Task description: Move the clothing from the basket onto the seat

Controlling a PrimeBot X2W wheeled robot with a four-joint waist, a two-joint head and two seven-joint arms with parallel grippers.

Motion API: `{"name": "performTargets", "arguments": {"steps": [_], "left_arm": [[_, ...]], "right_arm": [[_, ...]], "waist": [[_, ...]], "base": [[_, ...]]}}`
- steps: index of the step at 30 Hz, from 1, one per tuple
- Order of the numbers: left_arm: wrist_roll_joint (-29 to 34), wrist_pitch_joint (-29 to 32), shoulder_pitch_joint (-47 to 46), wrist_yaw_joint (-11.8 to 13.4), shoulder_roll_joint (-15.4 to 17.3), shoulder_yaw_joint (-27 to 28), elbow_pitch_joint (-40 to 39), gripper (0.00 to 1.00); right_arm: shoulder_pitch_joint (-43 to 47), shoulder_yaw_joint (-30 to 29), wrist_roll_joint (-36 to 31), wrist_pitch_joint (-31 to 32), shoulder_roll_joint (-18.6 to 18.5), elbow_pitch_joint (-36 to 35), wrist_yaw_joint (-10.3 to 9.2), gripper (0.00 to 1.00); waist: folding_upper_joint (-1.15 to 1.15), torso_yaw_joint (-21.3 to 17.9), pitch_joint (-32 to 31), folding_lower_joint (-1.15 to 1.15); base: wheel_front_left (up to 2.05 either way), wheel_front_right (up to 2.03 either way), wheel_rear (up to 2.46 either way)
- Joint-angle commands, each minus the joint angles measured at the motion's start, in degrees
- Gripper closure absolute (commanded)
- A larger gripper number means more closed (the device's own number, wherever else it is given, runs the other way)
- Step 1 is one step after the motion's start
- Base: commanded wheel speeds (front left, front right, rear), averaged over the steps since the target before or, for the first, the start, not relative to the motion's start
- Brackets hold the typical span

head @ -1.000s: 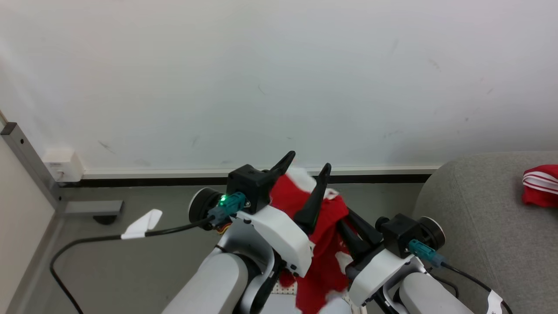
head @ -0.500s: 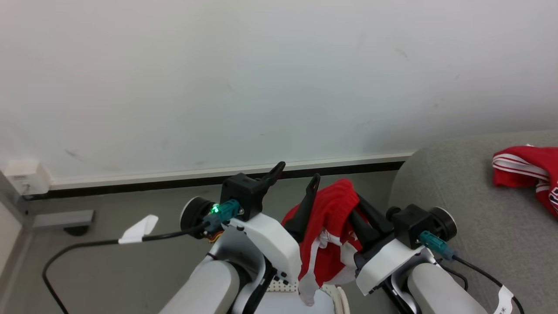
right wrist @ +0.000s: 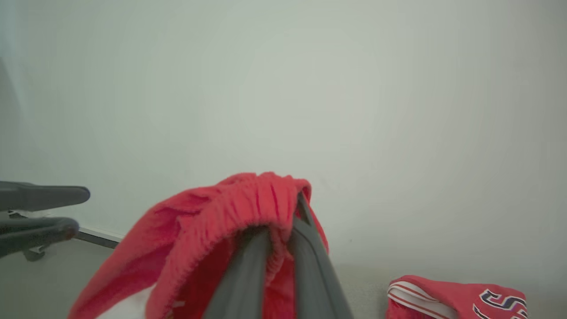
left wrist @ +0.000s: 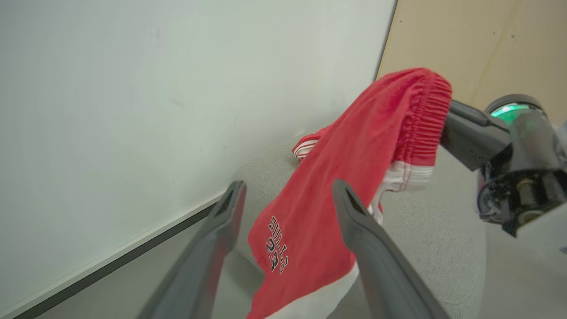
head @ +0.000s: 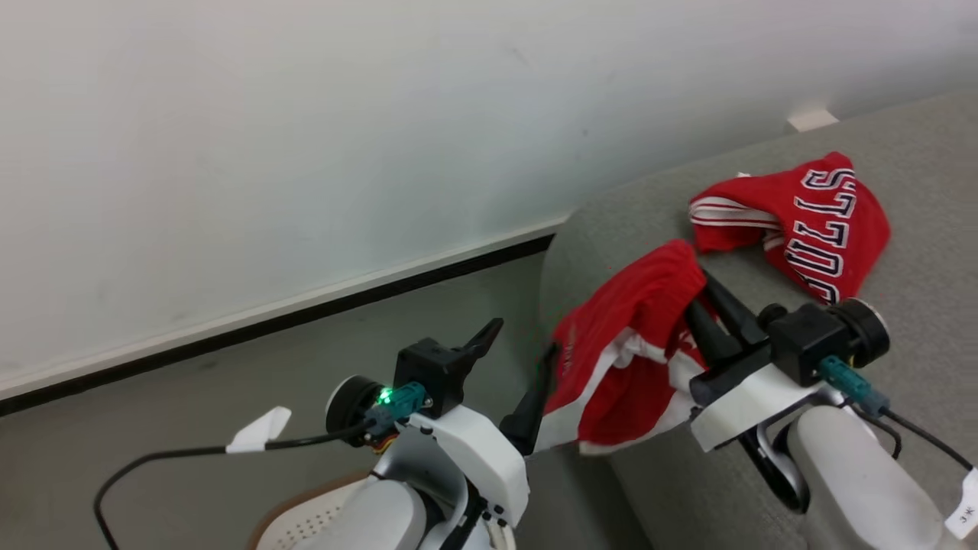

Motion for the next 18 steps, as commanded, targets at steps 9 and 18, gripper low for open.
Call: {"name": "performTargets", "arguments": {"steps": [9,18], "left_arm": [[0.8,-0.7,-2.6,-1.6,-0.7,-2.2,1.9,0.00],[2.9,1.0,-8.4,-3.1,-0.6,-4.1,1.2,0.00]], "right_arm": [[0.6,-6.7,-0.5,0.5,-5.1,-5.2,-0.14,1.00],[-2.7,-13.3,0.3,2.5,-7.1,-11.1,-0.14,1.00]], "waist": [[0.00,-10.0,6.2,0.00],[0.00,-9.6,15.8,0.00]], "base": [[0.00,0.00,0.00],[0.00,0.00,0.00]]}}
